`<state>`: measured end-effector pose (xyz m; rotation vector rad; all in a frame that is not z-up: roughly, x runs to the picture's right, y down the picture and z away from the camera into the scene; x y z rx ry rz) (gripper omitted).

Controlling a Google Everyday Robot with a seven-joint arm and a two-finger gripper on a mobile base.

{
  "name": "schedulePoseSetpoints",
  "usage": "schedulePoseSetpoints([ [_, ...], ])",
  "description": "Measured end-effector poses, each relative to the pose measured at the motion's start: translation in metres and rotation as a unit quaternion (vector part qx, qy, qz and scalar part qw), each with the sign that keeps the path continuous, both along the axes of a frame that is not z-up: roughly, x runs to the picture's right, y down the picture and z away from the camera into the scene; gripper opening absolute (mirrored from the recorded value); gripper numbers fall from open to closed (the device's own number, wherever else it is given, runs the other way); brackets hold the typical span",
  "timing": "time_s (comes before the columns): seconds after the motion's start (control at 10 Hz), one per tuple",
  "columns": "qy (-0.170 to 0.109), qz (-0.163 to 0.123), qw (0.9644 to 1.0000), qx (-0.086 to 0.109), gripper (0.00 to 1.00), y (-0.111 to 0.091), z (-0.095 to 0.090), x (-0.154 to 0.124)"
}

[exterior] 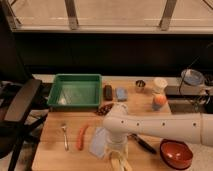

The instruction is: Place banana in tray

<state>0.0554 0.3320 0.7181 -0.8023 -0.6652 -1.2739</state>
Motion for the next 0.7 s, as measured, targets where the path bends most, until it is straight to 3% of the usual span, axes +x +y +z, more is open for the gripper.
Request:
schedulePoseSetpoints([
  [0.3, 0.001, 0.013, 0.9998, -0.016, 0.61, 0.0115, 0.0072, 0.0033],
  [0.7, -0.009, 0.034, 0.9993, -0.016, 0.22, 0.0081, -0.0003, 0.0055],
])
